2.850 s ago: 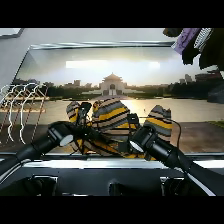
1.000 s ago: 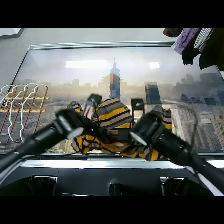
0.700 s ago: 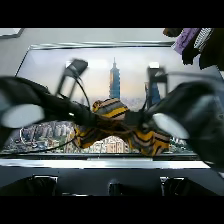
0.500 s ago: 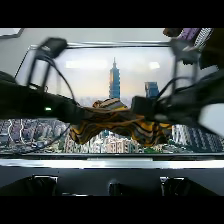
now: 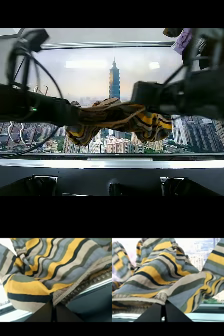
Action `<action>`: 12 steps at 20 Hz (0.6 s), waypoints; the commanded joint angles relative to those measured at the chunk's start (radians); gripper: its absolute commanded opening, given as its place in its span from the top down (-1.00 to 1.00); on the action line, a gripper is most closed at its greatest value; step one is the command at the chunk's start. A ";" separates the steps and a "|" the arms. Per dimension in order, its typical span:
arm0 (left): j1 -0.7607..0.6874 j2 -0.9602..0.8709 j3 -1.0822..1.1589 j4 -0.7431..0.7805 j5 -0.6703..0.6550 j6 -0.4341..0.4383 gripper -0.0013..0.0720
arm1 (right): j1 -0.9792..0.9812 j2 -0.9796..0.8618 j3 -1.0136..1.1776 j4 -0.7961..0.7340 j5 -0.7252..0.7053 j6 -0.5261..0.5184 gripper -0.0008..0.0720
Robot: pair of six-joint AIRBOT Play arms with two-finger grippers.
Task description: Fold the clothes and pants, and hang the long-sleeved shirts on hangers.
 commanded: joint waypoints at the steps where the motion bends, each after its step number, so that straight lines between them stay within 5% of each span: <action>1: 0.058 0.003 -0.167 -0.065 0.082 -0.003 0.90 | 0.000 -0.053 -0.107 -0.039 0.002 -0.113 0.89; 5: 0.182 -0.001 -0.420 -0.183 0.315 0.016 0.90 | 0.000 -0.052 -0.412 -0.061 -0.099 -0.074 0.89; 8: 0.222 -0.027 -0.569 -0.244 0.400 0.057 0.90 | 0.000 -0.053 -0.607 -0.055 -0.315 0.053 0.89; 12: 0.227 -0.064 -0.669 -0.246 0.472 0.064 0.90 | 0.000 -0.053 -0.739 0.016 -0.417 0.169 0.89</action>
